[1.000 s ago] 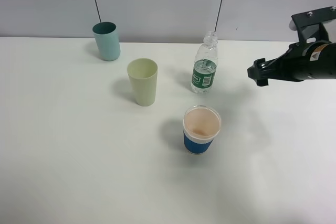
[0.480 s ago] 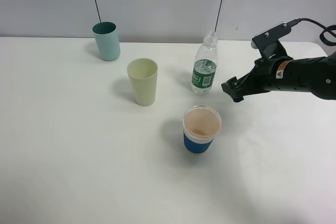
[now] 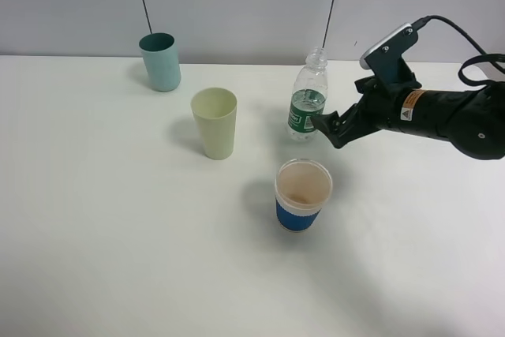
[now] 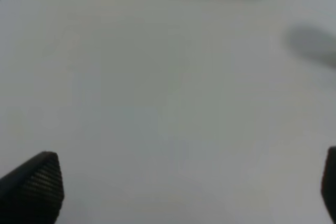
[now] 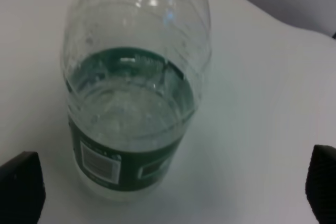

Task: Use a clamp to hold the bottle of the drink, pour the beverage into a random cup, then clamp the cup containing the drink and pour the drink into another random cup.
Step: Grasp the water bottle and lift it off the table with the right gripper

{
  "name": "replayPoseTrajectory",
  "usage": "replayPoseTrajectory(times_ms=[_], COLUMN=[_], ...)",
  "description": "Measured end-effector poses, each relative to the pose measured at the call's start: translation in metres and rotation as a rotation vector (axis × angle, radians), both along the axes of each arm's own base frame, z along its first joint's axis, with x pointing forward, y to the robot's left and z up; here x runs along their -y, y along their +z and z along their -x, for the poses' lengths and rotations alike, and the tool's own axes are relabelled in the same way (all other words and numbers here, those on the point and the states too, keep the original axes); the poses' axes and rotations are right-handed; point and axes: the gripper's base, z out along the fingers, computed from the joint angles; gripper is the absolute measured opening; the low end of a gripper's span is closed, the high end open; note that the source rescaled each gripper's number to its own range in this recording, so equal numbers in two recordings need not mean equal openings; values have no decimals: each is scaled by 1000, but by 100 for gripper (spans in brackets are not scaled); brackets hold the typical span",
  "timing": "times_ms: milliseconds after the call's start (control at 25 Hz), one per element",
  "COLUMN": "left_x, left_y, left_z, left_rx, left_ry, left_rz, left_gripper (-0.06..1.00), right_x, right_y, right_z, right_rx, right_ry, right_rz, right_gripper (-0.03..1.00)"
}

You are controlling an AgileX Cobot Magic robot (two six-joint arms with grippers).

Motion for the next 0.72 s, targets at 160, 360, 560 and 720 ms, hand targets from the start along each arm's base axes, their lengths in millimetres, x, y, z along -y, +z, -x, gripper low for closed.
replayPoseTrajectory(times_ms=[160, 360, 560, 720], left_x=[0, 0, 0, 0], left_y=[0, 0, 0, 0], left_z=[0, 0, 0, 0], left_rx=[0, 0, 0, 0], left_ry=[0, 0, 0, 0], left_rz=[0, 0, 0, 0], left_gripper=[100, 100, 100, 100], right_x=[-3, -7, -12, -17], right_y=[-13, -29, -34, -31], right_z=[-3, -5, -22, -34], right_rx=[4, 5, -5, -1], right_ry=[14, 28, 30, 41], right_rz=[-41, -84, -130, -169], right_gripper=[100, 100, 98, 98])
